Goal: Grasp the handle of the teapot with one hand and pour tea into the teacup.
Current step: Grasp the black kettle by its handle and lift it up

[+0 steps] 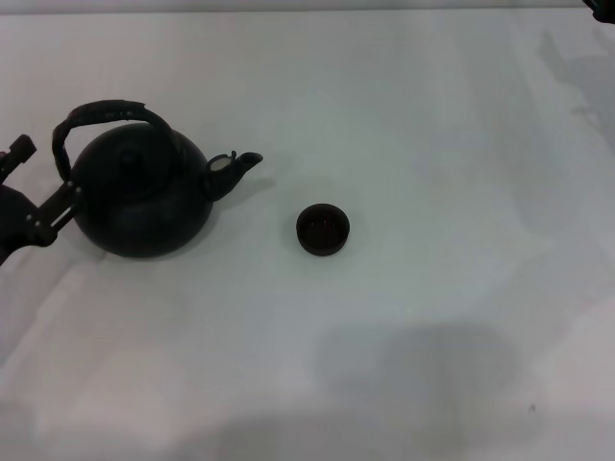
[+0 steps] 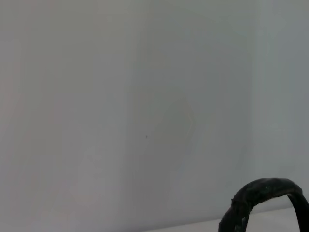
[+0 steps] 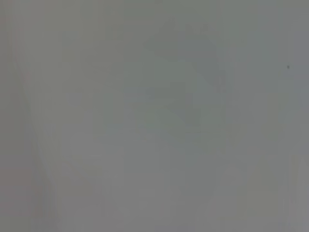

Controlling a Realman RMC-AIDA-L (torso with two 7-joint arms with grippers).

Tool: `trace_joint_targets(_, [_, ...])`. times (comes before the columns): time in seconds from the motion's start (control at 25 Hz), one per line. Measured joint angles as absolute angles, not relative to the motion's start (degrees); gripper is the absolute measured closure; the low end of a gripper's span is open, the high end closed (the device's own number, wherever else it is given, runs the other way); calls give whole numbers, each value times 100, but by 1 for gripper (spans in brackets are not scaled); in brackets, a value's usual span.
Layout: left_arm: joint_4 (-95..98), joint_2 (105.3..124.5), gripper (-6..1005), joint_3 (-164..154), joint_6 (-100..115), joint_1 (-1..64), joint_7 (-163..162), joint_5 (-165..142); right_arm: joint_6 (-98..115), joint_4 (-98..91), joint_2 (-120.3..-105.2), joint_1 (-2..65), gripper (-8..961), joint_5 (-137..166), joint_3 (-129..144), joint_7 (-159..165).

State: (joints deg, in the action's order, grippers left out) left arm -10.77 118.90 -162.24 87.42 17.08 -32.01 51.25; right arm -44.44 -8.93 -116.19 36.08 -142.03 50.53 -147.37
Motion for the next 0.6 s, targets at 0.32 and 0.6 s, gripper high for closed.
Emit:
trace_joint_targets(0.32, [-911, 11887, 211, -16244, 8510, 1772, -2868, 5277, -4448, -893, -11619, 3649, 113, -14203, 5053, -14733])
trace_joint_targets(0.6, [-843, 11883, 438, -16228, 8440, 1805, -2832, 5378, -4448, -907, -11619, 3661, 113, -14203, 5053, -14731])
